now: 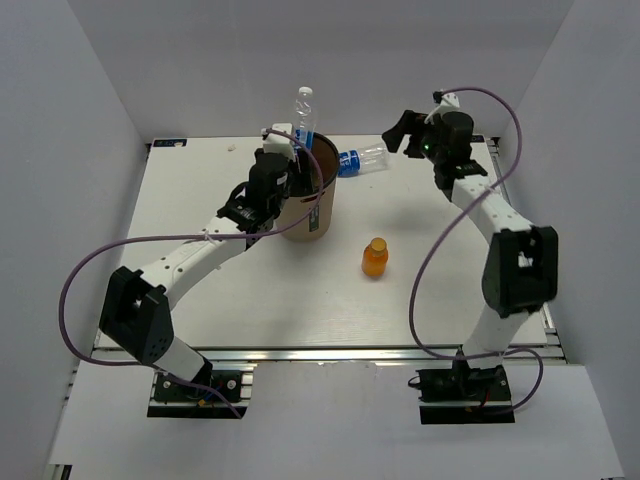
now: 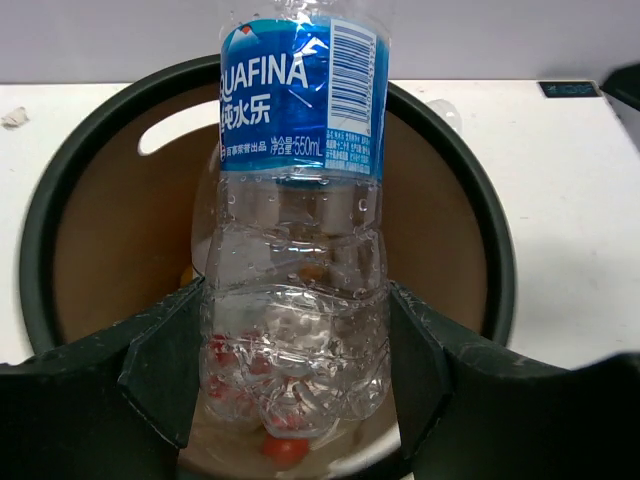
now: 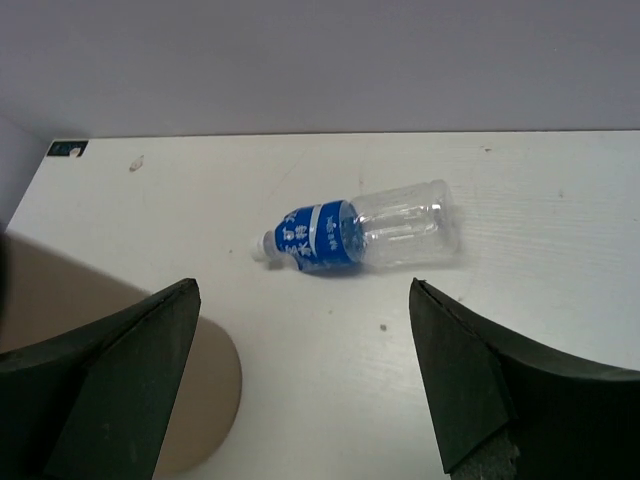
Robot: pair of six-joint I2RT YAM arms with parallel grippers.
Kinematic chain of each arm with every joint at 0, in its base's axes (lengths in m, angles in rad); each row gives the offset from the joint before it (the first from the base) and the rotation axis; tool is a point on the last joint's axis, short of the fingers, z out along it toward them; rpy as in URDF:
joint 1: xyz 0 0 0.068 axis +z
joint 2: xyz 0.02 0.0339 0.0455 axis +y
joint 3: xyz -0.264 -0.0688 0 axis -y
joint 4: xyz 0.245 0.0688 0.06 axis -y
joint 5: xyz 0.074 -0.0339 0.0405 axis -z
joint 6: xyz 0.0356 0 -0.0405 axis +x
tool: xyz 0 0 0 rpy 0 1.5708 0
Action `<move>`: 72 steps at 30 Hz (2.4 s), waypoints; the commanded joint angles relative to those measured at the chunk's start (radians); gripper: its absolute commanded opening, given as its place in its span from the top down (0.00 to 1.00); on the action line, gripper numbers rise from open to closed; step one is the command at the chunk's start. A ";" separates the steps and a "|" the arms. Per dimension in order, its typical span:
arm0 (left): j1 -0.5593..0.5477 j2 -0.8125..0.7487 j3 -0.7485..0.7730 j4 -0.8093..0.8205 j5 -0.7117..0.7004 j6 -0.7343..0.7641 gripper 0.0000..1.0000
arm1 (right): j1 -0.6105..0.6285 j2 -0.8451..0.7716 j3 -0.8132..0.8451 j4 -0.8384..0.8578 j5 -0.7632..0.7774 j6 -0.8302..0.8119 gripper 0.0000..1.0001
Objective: Put the plastic bottles in the bin
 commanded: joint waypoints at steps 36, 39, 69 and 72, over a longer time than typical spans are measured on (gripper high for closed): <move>0.029 -0.083 0.090 -0.047 -0.001 -0.006 0.02 | 0.084 0.805 0.769 -0.059 -0.165 -0.300 0.11; 0.029 -0.112 0.058 -0.047 -0.007 -0.018 0.02 | 0.084 0.695 0.605 -0.003 -0.231 -0.307 0.11; 0.030 -0.383 -0.186 -0.098 -0.165 -0.080 0.02 | 0.113 0.516 0.414 -0.280 -0.268 -0.516 0.11; 0.029 -0.397 -0.195 -0.098 -0.168 -0.077 0.02 | 0.115 0.521 0.456 -0.342 -0.343 -0.618 0.11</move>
